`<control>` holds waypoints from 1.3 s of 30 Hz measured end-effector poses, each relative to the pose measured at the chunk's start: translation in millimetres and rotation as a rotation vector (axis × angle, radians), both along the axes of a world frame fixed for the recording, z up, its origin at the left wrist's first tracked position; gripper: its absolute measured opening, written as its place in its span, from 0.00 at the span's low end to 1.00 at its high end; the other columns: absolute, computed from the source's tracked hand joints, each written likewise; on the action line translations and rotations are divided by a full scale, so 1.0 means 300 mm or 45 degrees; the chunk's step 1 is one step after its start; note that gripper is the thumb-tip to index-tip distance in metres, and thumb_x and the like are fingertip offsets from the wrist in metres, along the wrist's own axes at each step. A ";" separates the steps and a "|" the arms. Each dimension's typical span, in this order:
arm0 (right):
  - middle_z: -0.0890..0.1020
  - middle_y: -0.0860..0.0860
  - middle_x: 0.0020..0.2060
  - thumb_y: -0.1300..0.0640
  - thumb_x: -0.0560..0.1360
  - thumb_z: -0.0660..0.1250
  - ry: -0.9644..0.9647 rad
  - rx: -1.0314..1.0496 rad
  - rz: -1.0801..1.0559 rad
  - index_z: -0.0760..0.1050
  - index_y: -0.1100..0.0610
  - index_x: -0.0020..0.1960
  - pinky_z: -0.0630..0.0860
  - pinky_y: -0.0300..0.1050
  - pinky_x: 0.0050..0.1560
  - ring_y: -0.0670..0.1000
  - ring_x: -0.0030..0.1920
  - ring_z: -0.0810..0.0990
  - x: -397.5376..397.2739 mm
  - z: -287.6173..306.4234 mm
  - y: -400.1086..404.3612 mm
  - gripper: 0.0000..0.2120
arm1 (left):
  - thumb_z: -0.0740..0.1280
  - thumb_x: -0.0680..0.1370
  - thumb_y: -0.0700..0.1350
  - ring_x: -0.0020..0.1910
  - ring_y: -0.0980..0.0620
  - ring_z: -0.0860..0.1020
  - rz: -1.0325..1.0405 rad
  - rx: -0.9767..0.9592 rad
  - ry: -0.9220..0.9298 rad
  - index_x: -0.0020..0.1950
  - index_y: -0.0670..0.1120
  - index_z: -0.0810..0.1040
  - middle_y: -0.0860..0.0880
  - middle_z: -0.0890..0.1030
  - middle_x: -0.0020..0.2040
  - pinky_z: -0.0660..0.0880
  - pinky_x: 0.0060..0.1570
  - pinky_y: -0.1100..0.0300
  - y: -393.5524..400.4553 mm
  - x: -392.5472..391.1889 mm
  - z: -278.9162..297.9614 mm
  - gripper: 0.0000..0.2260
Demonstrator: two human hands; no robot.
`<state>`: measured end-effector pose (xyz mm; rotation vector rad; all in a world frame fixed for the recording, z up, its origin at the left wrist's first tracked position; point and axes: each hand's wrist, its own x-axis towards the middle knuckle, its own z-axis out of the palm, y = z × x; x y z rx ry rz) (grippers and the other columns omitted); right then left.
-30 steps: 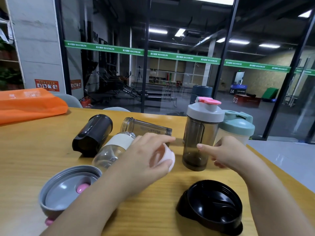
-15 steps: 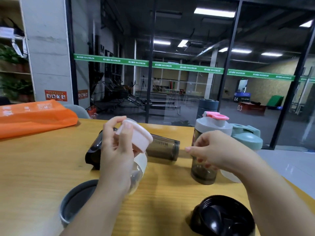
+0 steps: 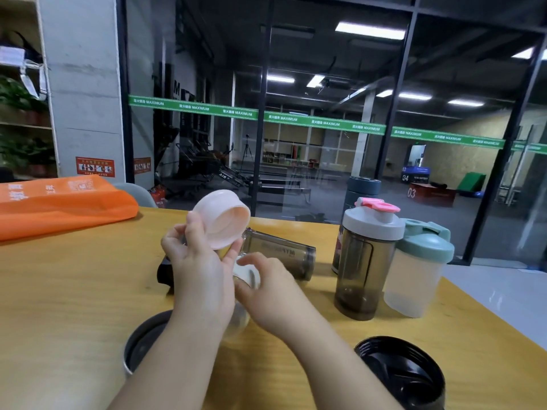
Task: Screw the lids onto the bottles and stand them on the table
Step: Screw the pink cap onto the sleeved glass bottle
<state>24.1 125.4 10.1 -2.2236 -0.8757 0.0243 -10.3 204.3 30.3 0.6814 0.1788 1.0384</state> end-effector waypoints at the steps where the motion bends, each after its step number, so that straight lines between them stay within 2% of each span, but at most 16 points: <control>1: 0.68 0.51 0.68 0.50 0.78 0.60 -0.027 -0.020 0.028 0.66 0.46 0.69 0.64 0.45 0.63 0.56 0.67 0.66 -0.004 -0.007 0.016 0.20 | 0.57 0.81 0.54 0.63 0.45 0.73 -0.028 -0.028 -0.015 0.48 0.54 0.67 0.45 0.68 0.65 0.78 0.45 0.55 0.003 -0.001 0.001 0.05; 3: 0.65 0.51 0.70 0.55 0.78 0.58 -0.051 -0.095 0.066 0.66 0.47 0.70 0.62 0.45 0.63 0.58 0.67 0.63 -0.007 -0.015 0.043 0.21 | 0.56 0.81 0.54 0.61 0.46 0.75 -0.077 -0.074 -0.047 0.50 0.55 0.69 0.46 0.70 0.65 0.78 0.45 0.55 0.013 0.000 0.000 0.06; 5: 0.62 0.53 0.72 0.58 0.77 0.57 -0.060 -0.201 0.080 0.66 0.49 0.70 0.63 0.47 0.65 0.60 0.67 0.63 -0.004 -0.022 0.058 0.22 | 0.55 0.82 0.55 0.56 0.50 0.77 -0.117 -0.090 -0.049 0.58 0.53 0.72 0.47 0.73 0.63 0.79 0.43 0.57 0.028 0.005 -0.009 0.10; 7: 0.58 0.52 0.74 0.58 0.76 0.59 -0.061 -0.278 0.083 0.65 0.49 0.70 0.63 0.47 0.65 0.61 0.68 0.62 0.001 -0.028 0.061 0.23 | 0.55 0.83 0.53 0.50 0.56 0.78 -0.127 -0.040 0.004 0.69 0.50 0.67 0.52 0.74 0.58 0.80 0.39 0.63 0.036 0.010 -0.017 0.16; 9: 0.60 0.51 0.72 0.57 0.75 0.60 0.008 -0.216 0.063 0.67 0.47 0.68 0.69 0.49 0.64 0.61 0.66 0.67 0.002 -0.029 0.053 0.22 | 0.54 0.82 0.54 0.48 0.56 0.79 -0.184 -0.005 -0.001 0.72 0.46 0.64 0.53 0.75 0.56 0.80 0.39 0.65 0.034 0.010 -0.026 0.21; 11: 0.65 0.51 0.67 0.50 0.75 0.61 0.076 -0.074 0.005 0.70 0.47 0.62 0.75 0.53 0.58 0.58 0.59 0.74 -0.004 -0.018 0.043 0.16 | 0.52 0.82 0.57 0.46 0.56 0.81 -0.197 0.032 0.001 0.72 0.42 0.65 0.52 0.76 0.52 0.79 0.42 0.64 0.034 0.007 -0.030 0.25; 13: 0.68 0.50 0.63 0.43 0.75 0.62 0.112 -0.034 -0.104 0.69 0.50 0.59 0.76 0.52 0.55 0.56 0.55 0.77 -0.006 -0.003 0.026 0.17 | 0.54 0.82 0.55 0.44 0.61 0.81 -0.131 0.038 -0.007 0.72 0.41 0.64 0.54 0.76 0.52 0.79 0.43 0.67 0.024 -0.003 -0.022 0.24; 16: 0.68 0.54 0.62 0.35 0.72 0.62 0.174 -0.053 -0.290 0.62 0.55 0.63 0.75 0.50 0.52 0.57 0.58 0.75 -0.006 0.017 0.001 0.30 | 0.60 0.80 0.56 0.52 0.55 0.79 -0.059 0.047 0.031 0.68 0.44 0.68 0.51 0.76 0.54 0.79 0.51 0.58 0.012 -0.006 -0.013 0.21; 19: 0.65 0.57 0.67 0.30 0.69 0.62 0.272 -0.160 -0.402 0.51 0.55 0.73 0.73 0.50 0.52 0.58 0.61 0.73 -0.004 0.018 -0.002 0.43 | 0.62 0.79 0.53 0.56 0.52 0.76 -0.071 -0.011 0.086 0.61 0.44 0.69 0.48 0.75 0.57 0.78 0.53 0.57 -0.006 -0.011 0.000 0.16; 24: 0.62 0.58 0.66 0.34 0.67 0.69 0.396 -0.326 -0.547 0.41 0.53 0.77 0.73 0.50 0.50 0.59 0.61 0.73 0.023 0.007 -0.002 0.53 | 0.64 0.78 0.49 0.55 0.54 0.75 -0.147 0.047 0.096 0.59 0.44 0.72 0.49 0.76 0.54 0.74 0.59 0.54 -0.014 -0.008 -0.002 0.13; 27: 0.64 0.58 0.65 0.39 0.67 0.70 0.414 -0.332 -0.568 0.43 0.53 0.76 0.71 0.50 0.48 0.60 0.60 0.73 0.040 -0.001 -0.016 0.50 | 0.64 0.78 0.47 0.51 0.56 0.75 -0.211 0.044 0.090 0.52 0.45 0.74 0.51 0.76 0.52 0.72 0.61 0.54 -0.022 -0.008 -0.002 0.06; 29: 0.67 0.58 0.64 0.40 0.67 0.70 0.380 -0.309 -0.541 0.47 0.54 0.74 0.71 0.50 0.47 0.60 0.58 0.73 0.048 0.002 -0.037 0.46 | 0.65 0.78 0.46 0.51 0.56 0.75 -0.228 0.034 0.093 0.48 0.46 0.75 0.51 0.76 0.52 0.72 0.61 0.54 -0.026 -0.008 -0.001 0.04; 33: 0.72 0.57 0.62 0.42 0.67 0.71 0.375 -0.172 -0.375 0.52 0.54 0.72 0.77 0.55 0.56 0.59 0.57 0.76 0.066 0.050 -0.100 0.43 | 0.67 0.77 0.44 0.51 0.58 0.76 -0.226 0.011 0.070 0.53 0.44 0.76 0.51 0.78 0.51 0.71 0.63 0.55 -0.025 0.000 -0.007 0.07; 35: 0.75 0.56 0.56 0.44 0.65 0.72 0.357 -0.062 -0.281 0.55 0.52 0.69 0.79 0.56 0.54 0.58 0.52 0.79 0.078 0.085 -0.142 0.40 | 0.67 0.76 0.45 0.51 0.59 0.77 -0.216 0.005 0.065 0.56 0.44 0.76 0.51 0.79 0.52 0.71 0.64 0.56 -0.024 0.003 -0.009 0.10; 37: 0.75 0.52 0.51 0.45 0.64 0.74 0.322 0.066 -0.174 0.58 0.51 0.65 0.81 0.50 0.47 0.54 0.48 0.80 0.091 0.115 -0.190 0.37 | 0.68 0.76 0.45 0.51 0.58 0.77 -0.232 0.002 0.060 0.52 0.45 0.77 0.51 0.80 0.51 0.72 0.64 0.55 -0.027 0.004 -0.010 0.07; 39: 0.77 0.48 0.51 0.46 0.63 0.76 0.278 0.201 -0.047 0.63 0.48 0.64 0.79 0.40 0.41 0.49 0.47 0.81 0.102 0.143 -0.242 0.35 | 0.67 0.76 0.44 0.51 0.57 0.78 -0.248 0.011 0.071 0.46 0.45 0.77 0.51 0.80 0.48 0.72 0.63 0.55 -0.038 0.004 -0.009 0.04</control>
